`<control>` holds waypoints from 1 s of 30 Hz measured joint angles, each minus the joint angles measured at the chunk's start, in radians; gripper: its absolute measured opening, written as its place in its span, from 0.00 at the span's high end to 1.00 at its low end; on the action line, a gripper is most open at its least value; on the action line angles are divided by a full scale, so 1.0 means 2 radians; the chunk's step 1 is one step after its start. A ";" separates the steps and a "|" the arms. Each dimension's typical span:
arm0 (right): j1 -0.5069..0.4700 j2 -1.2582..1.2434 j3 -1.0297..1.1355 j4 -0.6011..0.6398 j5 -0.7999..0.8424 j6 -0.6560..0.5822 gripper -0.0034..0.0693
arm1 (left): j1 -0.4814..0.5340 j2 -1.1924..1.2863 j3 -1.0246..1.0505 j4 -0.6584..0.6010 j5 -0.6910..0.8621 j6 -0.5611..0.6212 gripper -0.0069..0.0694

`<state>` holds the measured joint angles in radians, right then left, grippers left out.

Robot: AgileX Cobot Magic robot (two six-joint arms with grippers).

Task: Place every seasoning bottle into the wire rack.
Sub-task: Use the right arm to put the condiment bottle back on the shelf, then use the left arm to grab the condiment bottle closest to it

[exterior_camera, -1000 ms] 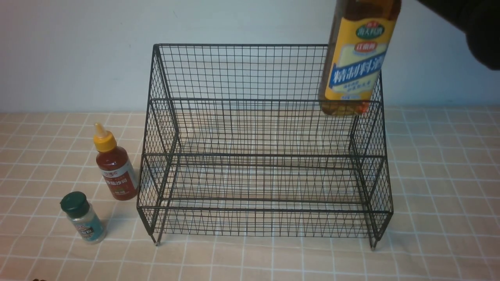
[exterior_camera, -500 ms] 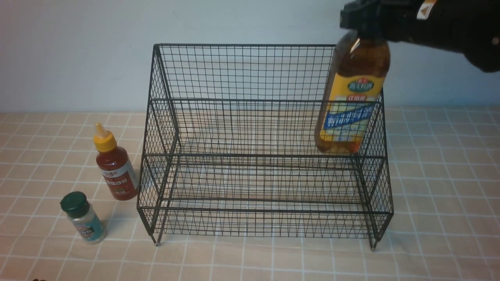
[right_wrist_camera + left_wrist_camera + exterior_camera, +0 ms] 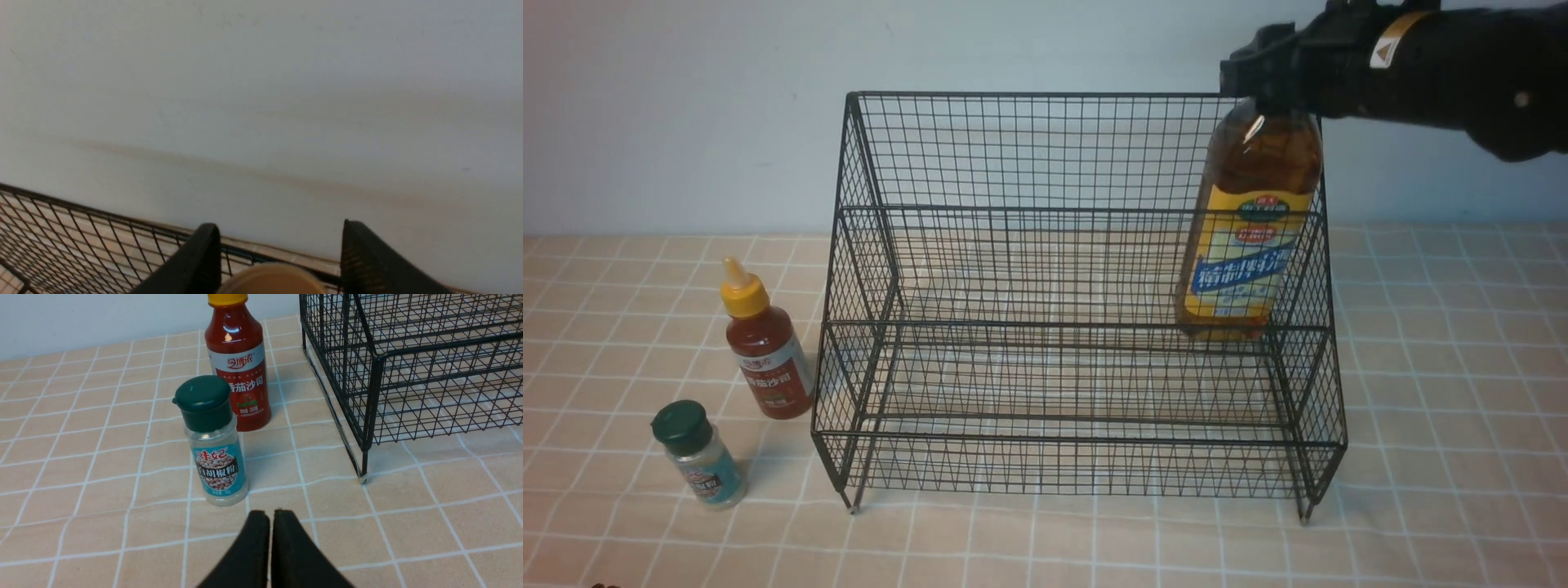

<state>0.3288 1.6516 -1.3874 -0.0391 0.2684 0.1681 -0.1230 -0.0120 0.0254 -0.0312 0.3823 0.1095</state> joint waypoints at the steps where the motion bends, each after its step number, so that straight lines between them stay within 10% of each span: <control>1: 0.000 -0.009 -0.001 0.000 0.000 0.000 0.40 | 0.000 0.000 0.000 0.000 0.000 0.000 0.92; 11: 0.000 -0.169 -0.004 0.000 0.159 -0.019 0.31 | 0.000 0.000 0.000 0.000 0.000 0.000 0.92; 14: 0.000 -0.211 -0.005 0.000 0.236 -0.027 0.38 | 0.000 0.000 0.000 0.000 0.000 0.000 0.92; 20: 0.000 -0.326 -0.006 0.013 0.475 -0.045 0.83 | 0.000 0.000 0.000 0.000 0.000 0.000 0.92; 30: 0.000 -0.518 0.127 0.139 0.411 -0.049 0.97 | 0.000 0.000 0.000 0.000 0.000 0.000 0.92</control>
<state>0.3288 0.6147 -1.1339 0.2397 1.0913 0.0700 -0.1230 -0.0120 0.0254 -0.0312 0.3823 0.1095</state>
